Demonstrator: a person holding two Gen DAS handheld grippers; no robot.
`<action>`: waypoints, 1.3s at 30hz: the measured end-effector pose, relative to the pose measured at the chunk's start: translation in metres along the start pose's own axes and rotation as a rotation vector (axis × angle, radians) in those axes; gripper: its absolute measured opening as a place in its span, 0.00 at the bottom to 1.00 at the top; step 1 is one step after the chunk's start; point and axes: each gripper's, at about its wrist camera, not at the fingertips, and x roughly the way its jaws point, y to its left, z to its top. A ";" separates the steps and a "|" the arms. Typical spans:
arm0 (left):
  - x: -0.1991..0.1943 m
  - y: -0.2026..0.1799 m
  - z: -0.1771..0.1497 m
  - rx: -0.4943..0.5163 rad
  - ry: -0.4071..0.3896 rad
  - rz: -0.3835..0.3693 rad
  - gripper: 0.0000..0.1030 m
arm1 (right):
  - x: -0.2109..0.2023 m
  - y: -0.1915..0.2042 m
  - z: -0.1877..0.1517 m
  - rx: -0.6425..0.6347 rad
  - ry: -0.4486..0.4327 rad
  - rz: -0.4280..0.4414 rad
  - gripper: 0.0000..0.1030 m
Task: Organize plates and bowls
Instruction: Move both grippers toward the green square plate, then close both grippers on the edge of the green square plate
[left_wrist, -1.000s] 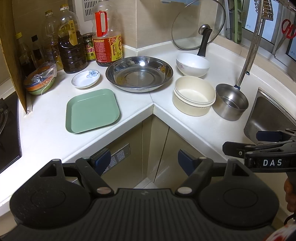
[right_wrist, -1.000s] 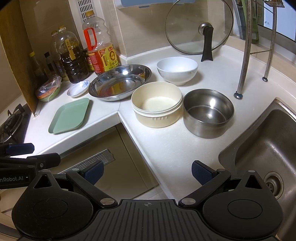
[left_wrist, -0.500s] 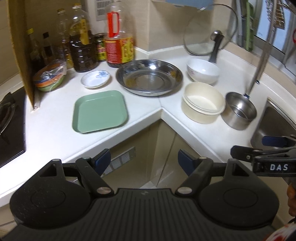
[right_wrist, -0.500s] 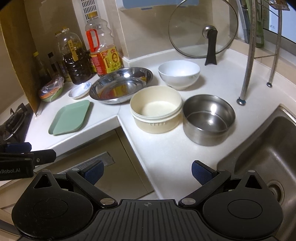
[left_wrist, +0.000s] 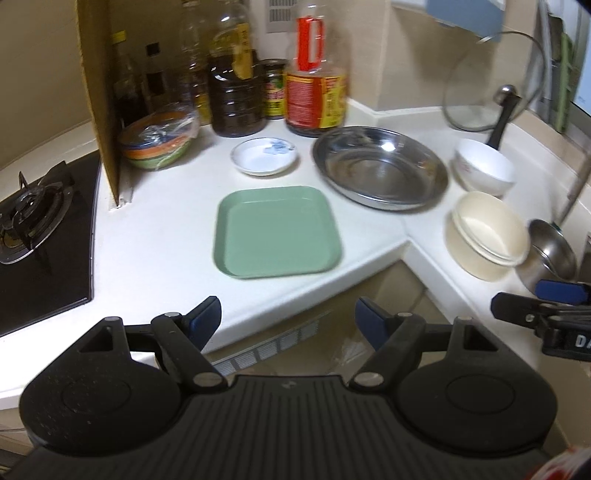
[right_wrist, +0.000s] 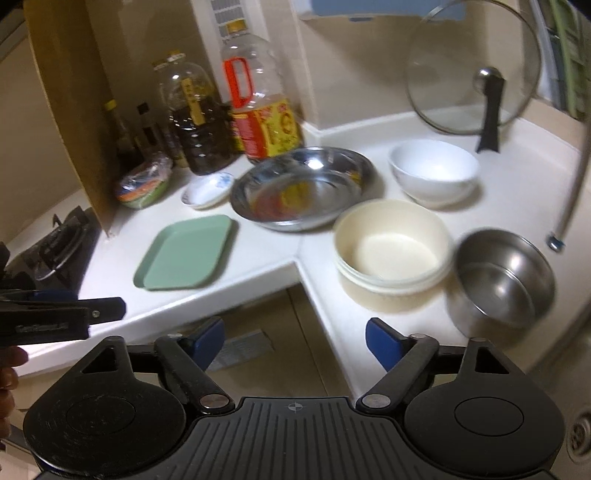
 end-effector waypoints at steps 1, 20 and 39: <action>0.006 0.005 0.003 -0.007 0.005 0.001 0.76 | 0.003 0.002 0.002 -0.003 -0.004 0.009 0.77; 0.103 0.074 0.052 -0.057 0.069 -0.057 0.64 | 0.129 0.050 0.050 -0.033 0.045 0.076 0.52; 0.142 0.094 0.057 -0.078 0.114 -0.106 0.33 | 0.183 0.060 0.061 -0.011 0.084 0.059 0.30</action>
